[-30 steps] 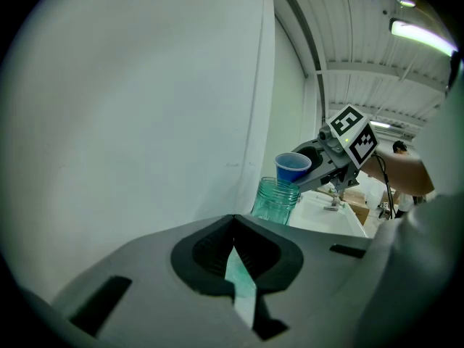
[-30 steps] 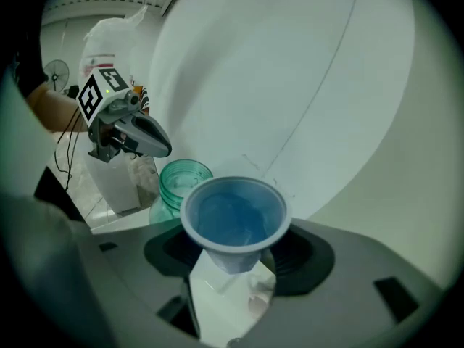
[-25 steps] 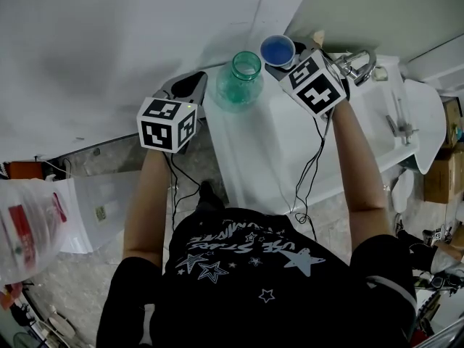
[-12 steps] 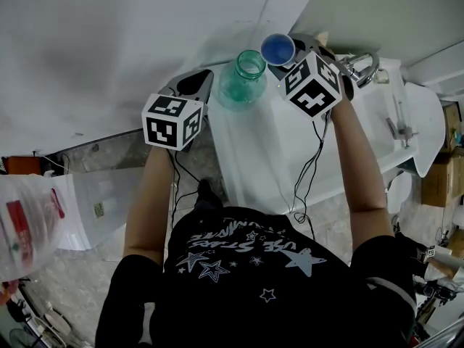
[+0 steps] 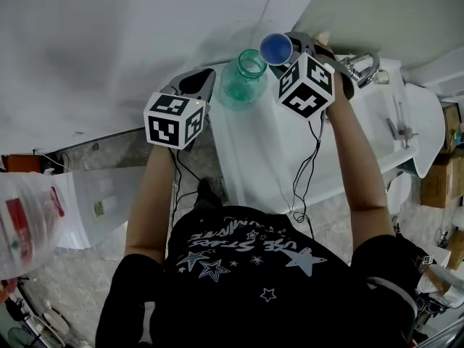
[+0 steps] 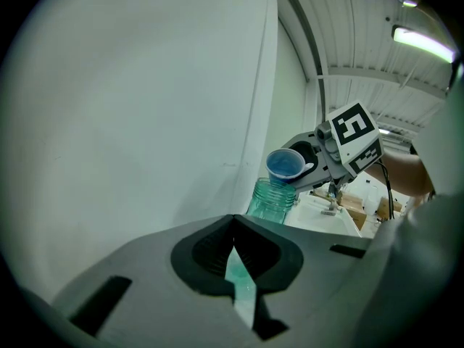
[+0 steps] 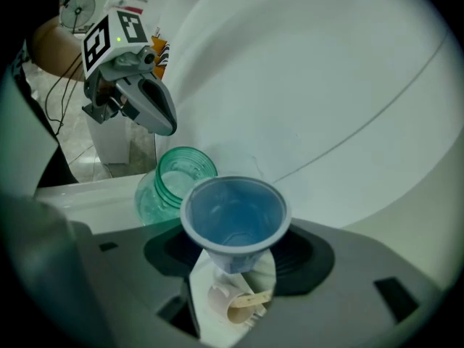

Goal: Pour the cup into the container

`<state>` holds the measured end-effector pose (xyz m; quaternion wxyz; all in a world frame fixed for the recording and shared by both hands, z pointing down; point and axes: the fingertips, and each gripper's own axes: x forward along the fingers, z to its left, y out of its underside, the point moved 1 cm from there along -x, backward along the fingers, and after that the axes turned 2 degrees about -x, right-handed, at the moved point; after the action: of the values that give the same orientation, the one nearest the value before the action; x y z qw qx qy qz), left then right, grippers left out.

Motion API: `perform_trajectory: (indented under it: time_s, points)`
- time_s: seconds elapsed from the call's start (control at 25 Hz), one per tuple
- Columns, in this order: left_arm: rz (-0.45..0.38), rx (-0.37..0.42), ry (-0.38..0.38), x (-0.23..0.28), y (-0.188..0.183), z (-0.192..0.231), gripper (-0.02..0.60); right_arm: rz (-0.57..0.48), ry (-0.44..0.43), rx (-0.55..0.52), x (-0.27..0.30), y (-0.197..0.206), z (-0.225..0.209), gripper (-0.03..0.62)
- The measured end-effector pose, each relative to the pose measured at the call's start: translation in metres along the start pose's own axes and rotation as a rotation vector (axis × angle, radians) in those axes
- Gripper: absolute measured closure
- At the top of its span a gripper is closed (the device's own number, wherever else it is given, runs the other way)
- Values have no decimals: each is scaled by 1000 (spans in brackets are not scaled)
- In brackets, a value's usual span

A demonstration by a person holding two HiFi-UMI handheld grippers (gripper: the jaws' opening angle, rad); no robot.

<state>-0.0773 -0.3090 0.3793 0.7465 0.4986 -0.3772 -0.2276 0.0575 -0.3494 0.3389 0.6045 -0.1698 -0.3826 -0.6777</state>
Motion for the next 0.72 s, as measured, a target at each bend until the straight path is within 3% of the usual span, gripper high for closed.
perform_trajectory:
  time_s: [0.72]
  points:
    - [5,4,16,1,1,-4,572,54,71,-105,4,5,-5,321]
